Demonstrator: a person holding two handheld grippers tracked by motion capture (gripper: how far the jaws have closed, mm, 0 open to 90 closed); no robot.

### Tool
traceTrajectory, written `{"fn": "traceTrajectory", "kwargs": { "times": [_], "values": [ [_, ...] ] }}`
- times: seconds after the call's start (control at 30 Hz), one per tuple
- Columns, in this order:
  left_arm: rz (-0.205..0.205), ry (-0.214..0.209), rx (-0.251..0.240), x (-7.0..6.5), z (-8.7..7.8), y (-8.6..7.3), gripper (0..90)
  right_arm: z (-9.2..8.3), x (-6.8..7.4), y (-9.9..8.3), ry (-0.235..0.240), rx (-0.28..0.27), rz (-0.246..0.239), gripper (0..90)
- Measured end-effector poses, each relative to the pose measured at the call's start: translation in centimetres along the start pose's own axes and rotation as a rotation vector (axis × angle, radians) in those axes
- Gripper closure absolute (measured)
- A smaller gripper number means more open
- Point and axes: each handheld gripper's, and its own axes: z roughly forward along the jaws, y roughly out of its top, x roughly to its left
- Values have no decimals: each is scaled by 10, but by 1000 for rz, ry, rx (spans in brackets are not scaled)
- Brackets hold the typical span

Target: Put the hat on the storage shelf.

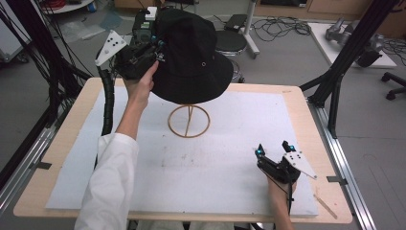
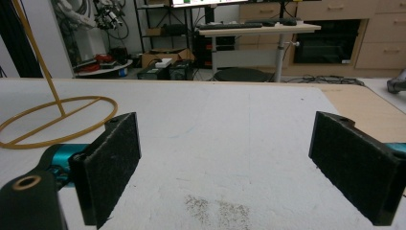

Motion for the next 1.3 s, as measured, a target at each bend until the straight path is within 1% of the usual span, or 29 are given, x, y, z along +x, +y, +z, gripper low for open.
{"fn": "traceTrajectory", "kwargs": {
  "times": [0.07,0.2,0.4,0.53,0.83,1.07,1.3],
  "values": [
    [6,4,16,-2,2,-3,861,0,0,0,-1,-5,-4,97],
    [19,-9,38,-6,3,-9,861,0,0,0,1,-6,-7,97],
    [-4,-22,55,-8,1,-23,861,0,0,0,0,-2,-2,97],
    [16,-22,96,-10,-1,-30,860,0,1,0,1,0,-9,97],
    [2,-14,121,-8,-4,-44,860,0,1,0,1,-1,-8,97],
    [-6,-18,148,-7,-8,-58,860,0,1,0,1,-2,-7,97],
    [-9,-17,154,-6,-12,-63,859,1,1,0,-1,-1,-8,97]
  ]
}}
